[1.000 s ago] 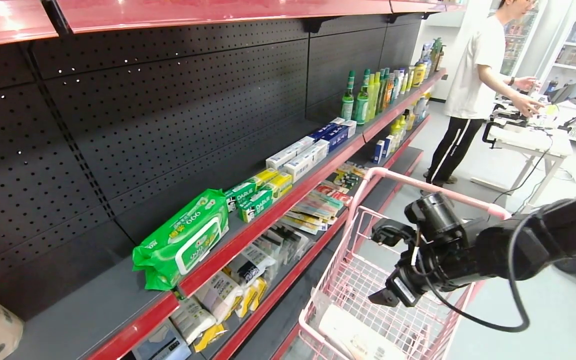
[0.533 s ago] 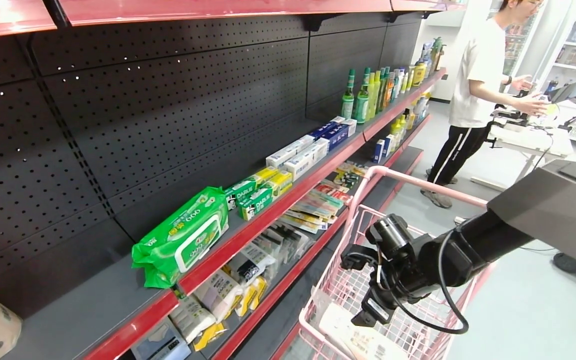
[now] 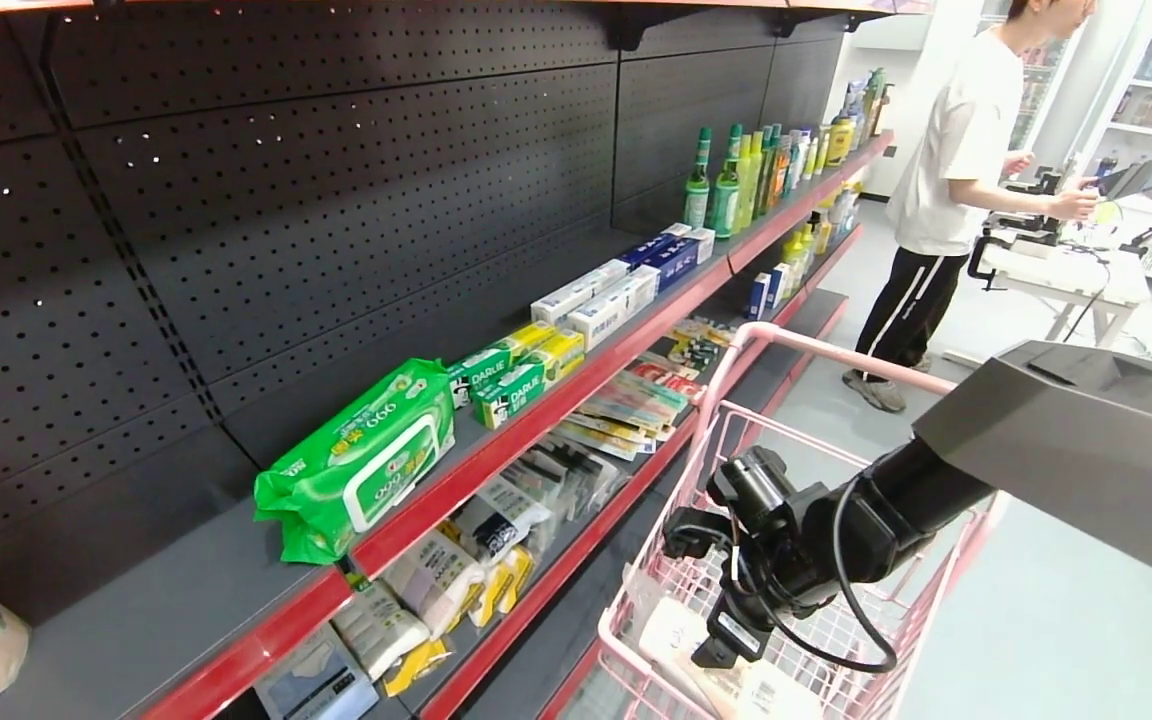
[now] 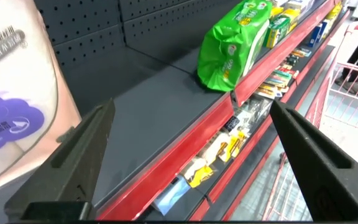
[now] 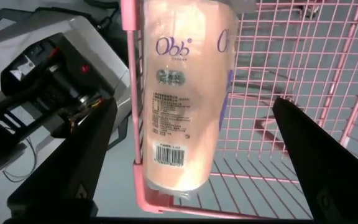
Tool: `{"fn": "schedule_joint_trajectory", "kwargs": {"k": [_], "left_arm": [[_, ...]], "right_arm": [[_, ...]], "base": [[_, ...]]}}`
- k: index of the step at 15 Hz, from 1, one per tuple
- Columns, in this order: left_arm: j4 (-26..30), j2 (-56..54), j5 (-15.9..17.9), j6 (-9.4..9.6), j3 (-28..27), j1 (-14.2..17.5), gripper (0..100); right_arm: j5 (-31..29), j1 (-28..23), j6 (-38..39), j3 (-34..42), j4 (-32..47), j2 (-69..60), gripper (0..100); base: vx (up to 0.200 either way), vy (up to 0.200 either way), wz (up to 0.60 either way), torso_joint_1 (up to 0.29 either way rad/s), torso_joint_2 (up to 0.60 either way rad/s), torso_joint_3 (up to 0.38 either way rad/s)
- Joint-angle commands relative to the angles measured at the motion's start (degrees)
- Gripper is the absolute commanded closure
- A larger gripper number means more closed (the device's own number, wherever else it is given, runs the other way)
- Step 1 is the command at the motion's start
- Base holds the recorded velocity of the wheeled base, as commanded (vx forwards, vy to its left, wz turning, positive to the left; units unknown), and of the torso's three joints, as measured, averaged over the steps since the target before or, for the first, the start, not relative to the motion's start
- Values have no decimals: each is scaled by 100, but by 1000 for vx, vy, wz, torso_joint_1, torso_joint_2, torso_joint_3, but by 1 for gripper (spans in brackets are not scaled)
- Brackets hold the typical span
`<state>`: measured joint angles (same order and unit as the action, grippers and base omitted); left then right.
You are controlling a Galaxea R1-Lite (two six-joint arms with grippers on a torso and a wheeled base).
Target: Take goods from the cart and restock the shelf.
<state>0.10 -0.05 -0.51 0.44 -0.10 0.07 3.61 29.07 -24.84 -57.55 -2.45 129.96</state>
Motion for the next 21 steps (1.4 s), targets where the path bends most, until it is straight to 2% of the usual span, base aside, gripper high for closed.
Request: {"fn": "schedule_joint_trajectory", "kwargs": {"k": [1,12,21], "left_arm": [[-1,5,-2,0,1,1,0],[-1,5,-2,0,1,1,0],[8,5,-2,0,1,1,0]], "right_arm": [[0,125,6,-2,-10,55,0],[-18,134,6,-10,-19,196,0],[-18,107,6,-28,-27,310,0]], "base": [[0,0,0,-129,290,163],[0,0,0,-98,233,126],[0,0,0,-51,126,70]]}}
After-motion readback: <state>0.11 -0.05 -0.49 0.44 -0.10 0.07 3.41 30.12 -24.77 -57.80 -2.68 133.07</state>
